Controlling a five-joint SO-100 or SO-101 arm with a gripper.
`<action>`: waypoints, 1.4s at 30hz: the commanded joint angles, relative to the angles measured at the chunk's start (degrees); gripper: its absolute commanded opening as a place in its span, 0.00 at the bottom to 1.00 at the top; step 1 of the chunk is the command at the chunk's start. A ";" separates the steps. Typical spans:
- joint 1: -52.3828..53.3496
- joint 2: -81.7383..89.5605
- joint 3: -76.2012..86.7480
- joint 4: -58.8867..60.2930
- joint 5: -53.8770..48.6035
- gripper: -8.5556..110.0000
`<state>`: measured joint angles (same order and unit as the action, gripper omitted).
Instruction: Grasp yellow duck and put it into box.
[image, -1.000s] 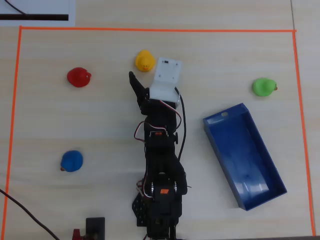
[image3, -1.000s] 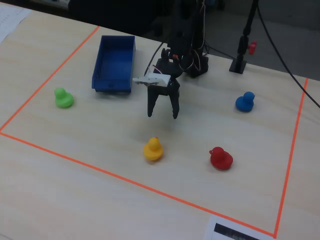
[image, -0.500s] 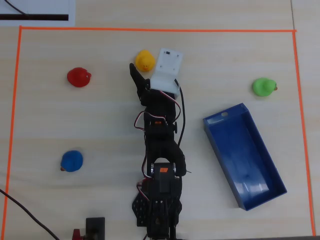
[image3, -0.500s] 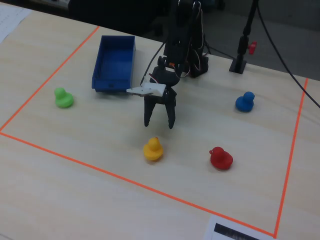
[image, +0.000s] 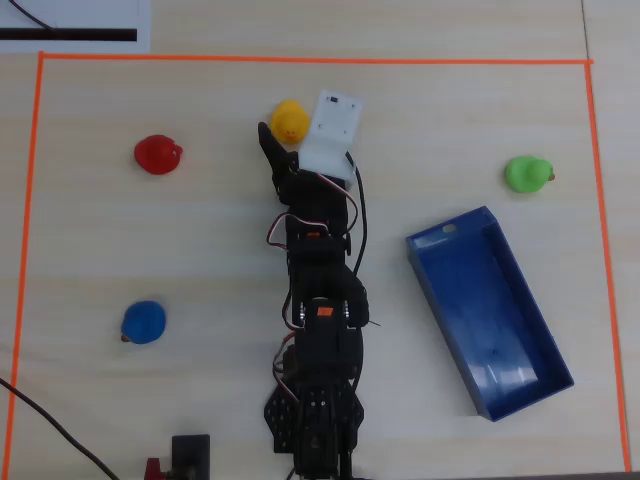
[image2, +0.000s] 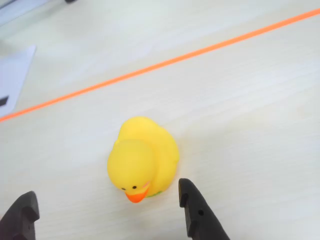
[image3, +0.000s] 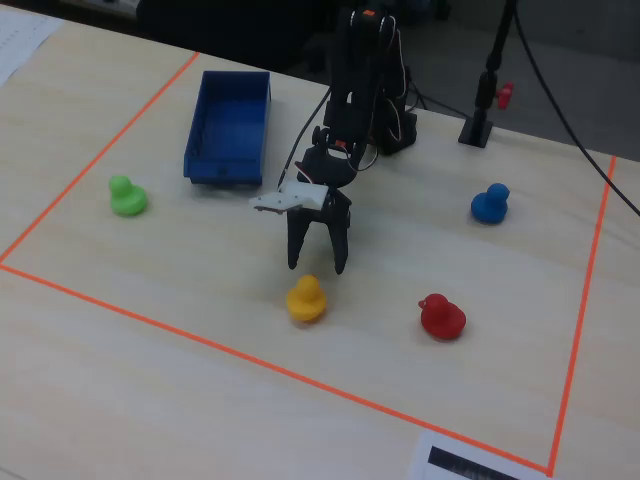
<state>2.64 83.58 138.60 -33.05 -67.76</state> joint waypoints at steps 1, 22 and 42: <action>-0.70 -0.09 -3.34 -1.58 0.53 0.38; -0.79 -6.59 -10.02 0.35 1.32 0.38; -0.53 -14.59 -15.82 0.09 3.43 0.21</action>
<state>2.20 68.64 124.37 -31.64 -64.60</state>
